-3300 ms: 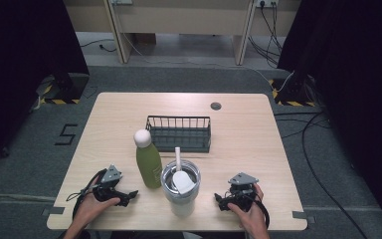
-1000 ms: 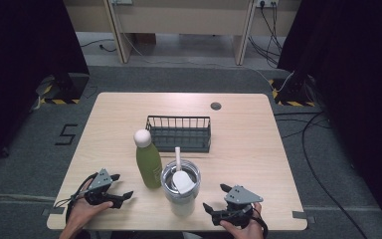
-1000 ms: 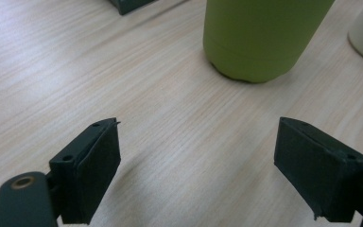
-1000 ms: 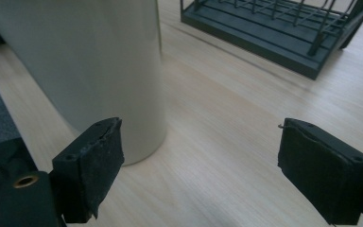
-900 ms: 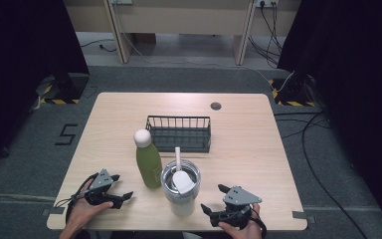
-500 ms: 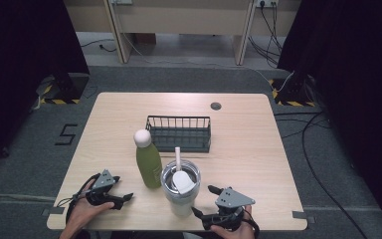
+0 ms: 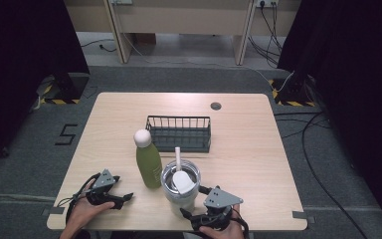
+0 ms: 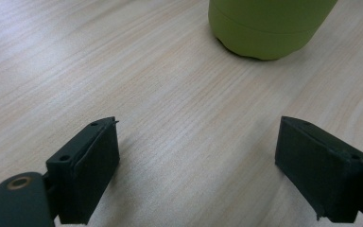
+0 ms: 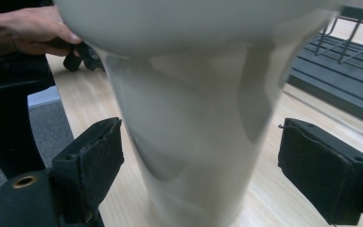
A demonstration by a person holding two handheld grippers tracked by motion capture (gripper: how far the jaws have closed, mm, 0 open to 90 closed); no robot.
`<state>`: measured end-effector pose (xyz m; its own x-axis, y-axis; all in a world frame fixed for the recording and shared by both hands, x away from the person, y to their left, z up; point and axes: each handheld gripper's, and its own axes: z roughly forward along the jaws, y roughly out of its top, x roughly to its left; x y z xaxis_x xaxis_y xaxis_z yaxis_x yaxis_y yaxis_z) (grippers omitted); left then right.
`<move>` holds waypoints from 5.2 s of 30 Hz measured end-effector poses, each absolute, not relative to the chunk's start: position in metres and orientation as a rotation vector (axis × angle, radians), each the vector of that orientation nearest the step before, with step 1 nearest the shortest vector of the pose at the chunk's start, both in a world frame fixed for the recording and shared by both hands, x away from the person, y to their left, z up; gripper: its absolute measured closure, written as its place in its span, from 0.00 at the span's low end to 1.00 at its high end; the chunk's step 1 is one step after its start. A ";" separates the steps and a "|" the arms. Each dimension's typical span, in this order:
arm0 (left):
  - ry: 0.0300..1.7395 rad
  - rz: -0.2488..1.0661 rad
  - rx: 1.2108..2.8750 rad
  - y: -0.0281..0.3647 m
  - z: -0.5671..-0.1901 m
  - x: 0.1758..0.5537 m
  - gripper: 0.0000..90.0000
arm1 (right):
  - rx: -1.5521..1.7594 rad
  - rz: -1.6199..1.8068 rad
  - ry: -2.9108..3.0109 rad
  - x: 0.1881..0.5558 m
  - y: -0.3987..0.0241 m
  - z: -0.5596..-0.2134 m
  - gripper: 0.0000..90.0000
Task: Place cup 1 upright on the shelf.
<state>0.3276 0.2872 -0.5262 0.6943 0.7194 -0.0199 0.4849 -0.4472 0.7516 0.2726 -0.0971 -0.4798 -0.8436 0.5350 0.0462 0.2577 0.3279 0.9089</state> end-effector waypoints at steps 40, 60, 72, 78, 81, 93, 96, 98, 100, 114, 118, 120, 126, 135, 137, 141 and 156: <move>0.920 0.392 2.133 0.287 -0.526 0.328 0.15 | 0.604 1.719 2.184 0.290 -0.074 -0.503 0.11; 0.920 0.393 2.132 0.287 -0.526 0.328 0.15 | 0.623 1.702 2.133 0.298 -0.080 -0.483 0.12; 0.921 0.394 2.132 0.287 -0.526 0.328 0.15 | 0.684 1.658 2.093 0.315 -0.095 -0.462 0.12; 0.921 0.392 2.132 0.287 -0.526 0.328 0.15 | 0.699 1.639 2.082 0.324 -0.100 -0.452 0.12; 0.920 0.392 2.133 0.287 -0.526 0.328 0.15 | 0.717 1.625 2.084 0.331 -0.101 -0.447 0.12; 0.922 0.393 2.132 0.287 -0.526 0.328 0.15 | 0.741 1.592 2.044 0.359 -0.107 -0.428 0.12; 0.922 0.393 2.132 0.287 -0.526 0.328 0.15 | 0.741 1.576 2.035 0.366 -0.109 -0.418 0.12; 0.922 0.394 2.132 0.287 -0.526 0.328 0.15 | 0.743 1.576 2.029 0.370 -0.110 -0.413 0.12; 0.922 0.394 2.133 0.287 -0.526 0.328 0.15 | 0.747 1.578 2.024 0.376 -0.110 -0.405 0.12; 0.921 0.394 2.132 0.287 -0.526 0.328 0.15 | 0.738 1.529 2.022 0.410 -0.102 -0.374 0.12; 0.922 0.394 2.132 0.287 -0.526 0.328 0.15 | 0.750 1.536 2.030 0.418 -0.098 -0.369 0.12; 0.922 0.392 2.132 0.287 -0.526 0.328 0.15 | 0.755 1.550 2.026 0.423 -0.098 -0.367 0.12; 0.922 0.391 2.133 0.287 -0.526 0.328 0.15 | 0.782 1.535 2.021 0.439 -0.093 -0.364 0.12; 0.923 0.390 2.134 0.287 -0.526 0.328 0.15 | 0.797 1.526 2.003 0.460 -0.084 -0.362 0.12; 0.923 0.390 2.134 0.287 -0.526 0.328 0.15 | 0.798 1.524 2.002 0.466 -0.081 -0.363 0.12; 0.923 0.392 2.134 0.287 -0.526 0.328 0.15 | 0.812 1.521 1.998 0.472 -0.078 -0.365 0.12; 0.922 0.390 2.135 0.287 -0.526 0.328 0.15 | 0.884 1.478 1.971 0.496 -0.080 -0.382 0.12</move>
